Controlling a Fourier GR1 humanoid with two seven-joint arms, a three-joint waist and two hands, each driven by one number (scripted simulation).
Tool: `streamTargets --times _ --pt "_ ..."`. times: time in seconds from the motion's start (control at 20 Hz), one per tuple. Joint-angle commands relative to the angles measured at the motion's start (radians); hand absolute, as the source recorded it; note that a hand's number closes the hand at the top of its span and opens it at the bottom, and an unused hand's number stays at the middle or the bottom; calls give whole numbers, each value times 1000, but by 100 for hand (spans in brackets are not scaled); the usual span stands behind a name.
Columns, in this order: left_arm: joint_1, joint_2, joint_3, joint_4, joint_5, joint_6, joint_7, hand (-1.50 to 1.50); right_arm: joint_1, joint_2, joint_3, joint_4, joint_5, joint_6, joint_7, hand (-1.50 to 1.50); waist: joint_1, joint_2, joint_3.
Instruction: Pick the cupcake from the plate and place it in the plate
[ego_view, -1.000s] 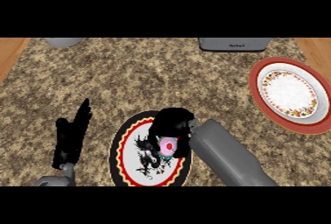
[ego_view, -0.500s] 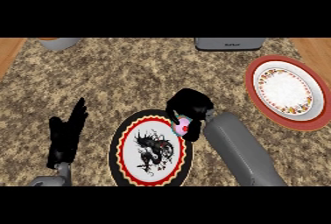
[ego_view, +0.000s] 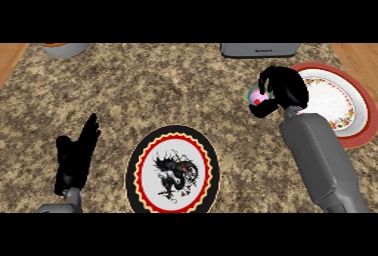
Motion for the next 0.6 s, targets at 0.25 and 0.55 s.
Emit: streamTargets --times 0.25,0.55 --pt "-9 -18 -5 15 -11 8 12 0 22 -33 -74 -223 125 -227 271 150 14 -3 -1" --pt "-32 13 21 20 0 -43 7 0 -25 -115 -193 -114 83 -239 296 150 31 4 -1"
